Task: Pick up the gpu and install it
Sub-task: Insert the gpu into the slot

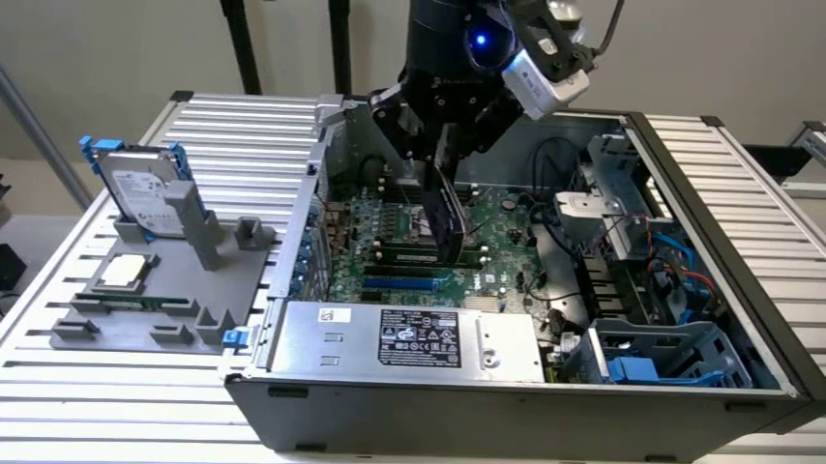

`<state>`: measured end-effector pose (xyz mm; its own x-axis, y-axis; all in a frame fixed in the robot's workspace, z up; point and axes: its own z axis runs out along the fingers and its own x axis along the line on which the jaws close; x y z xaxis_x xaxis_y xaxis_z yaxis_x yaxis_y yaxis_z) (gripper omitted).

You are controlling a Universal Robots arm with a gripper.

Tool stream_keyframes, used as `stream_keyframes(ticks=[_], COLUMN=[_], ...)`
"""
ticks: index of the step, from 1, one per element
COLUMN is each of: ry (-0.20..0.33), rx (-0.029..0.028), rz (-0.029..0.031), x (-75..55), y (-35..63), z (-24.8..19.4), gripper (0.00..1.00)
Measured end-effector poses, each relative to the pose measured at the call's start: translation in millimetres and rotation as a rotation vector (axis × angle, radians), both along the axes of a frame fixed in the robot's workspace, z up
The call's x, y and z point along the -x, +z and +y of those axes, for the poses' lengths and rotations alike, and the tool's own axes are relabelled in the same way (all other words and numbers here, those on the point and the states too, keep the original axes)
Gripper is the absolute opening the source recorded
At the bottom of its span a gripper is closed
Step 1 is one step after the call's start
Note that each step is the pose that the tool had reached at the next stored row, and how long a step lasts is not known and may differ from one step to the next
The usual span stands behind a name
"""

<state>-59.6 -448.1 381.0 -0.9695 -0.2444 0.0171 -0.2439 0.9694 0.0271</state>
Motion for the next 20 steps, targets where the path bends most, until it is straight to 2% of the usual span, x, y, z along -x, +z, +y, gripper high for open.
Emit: stream_keyframes(ticks=[20], ry=[0.365], rx=[0.0001], rz=[-0.0025], x=[0.0], y=[-19.5], z=[0.0], gripper=[0.00])
